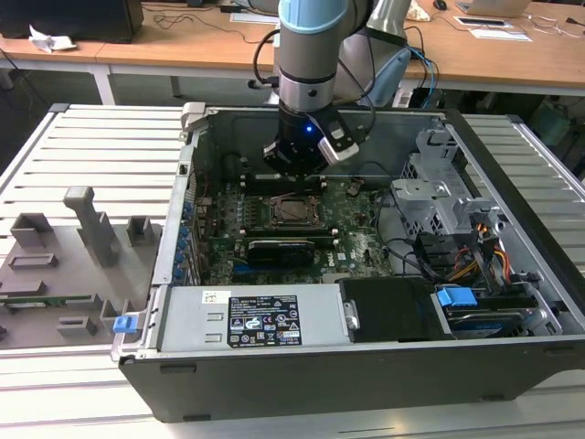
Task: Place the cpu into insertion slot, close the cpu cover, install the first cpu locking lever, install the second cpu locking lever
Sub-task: 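Install the first cpu locking lever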
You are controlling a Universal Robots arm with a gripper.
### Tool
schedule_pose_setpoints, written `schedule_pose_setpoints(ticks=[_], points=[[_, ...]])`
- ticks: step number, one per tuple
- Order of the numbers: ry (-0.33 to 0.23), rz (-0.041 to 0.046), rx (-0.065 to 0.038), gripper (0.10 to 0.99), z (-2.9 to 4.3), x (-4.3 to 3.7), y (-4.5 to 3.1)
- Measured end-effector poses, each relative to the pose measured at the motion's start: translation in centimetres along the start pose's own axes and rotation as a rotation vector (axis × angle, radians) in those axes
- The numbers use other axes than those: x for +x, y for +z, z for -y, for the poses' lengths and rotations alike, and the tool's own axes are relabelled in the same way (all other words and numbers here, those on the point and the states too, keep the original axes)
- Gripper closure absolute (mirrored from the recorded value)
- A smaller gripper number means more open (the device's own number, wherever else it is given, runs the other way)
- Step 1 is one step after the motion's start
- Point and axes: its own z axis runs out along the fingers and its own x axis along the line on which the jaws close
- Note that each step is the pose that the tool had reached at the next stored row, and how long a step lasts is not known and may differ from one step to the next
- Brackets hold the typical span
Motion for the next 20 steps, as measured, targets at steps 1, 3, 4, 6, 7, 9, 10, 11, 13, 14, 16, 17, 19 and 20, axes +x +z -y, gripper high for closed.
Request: schedule_pose_setpoints(ticks=[1,3,4,6,7,9,10,11,13,14,16,17,19,20], points=[[0.0,0.0,0.0,0.98,0.01,-0.08,0.06],[0.0,-0.0001,0.0,0.98,0.02,-0.2,0.13],[0.0,0.0,0.0,0.98,0.03,-0.29,0.19],[0.0,0.0,0.0,0.98,0.05,-0.43,0.36],[0.0,0.0,0.0,0.98,0.06,-0.45,0.46],[0.0,0.0,0.0,0.98,0.07,-0.47,0.58],[0.0,0.0001,0.0,0.98,0.07,-0.48,0.64],[0.0,0.0,0.0,0.98,0.07,-0.48,0.69],[0.0,0.0,0.0,0.98,0.08,-0.49,0.8],[0.0,-0.0001,0.0,0.98,0.08,-0.49,0.84],[0.0,-0.0002,0.0,0.98,0.08,-0.49,0.86],[0.0,-0.0001,0.0,0.98,0.08,-0.49,0.87],[0.0,0.0,0.0,0.98,0.08,-0.49,0.82],[0.0,0.0,0.0,0.98,0.07,-0.49,0.74]])
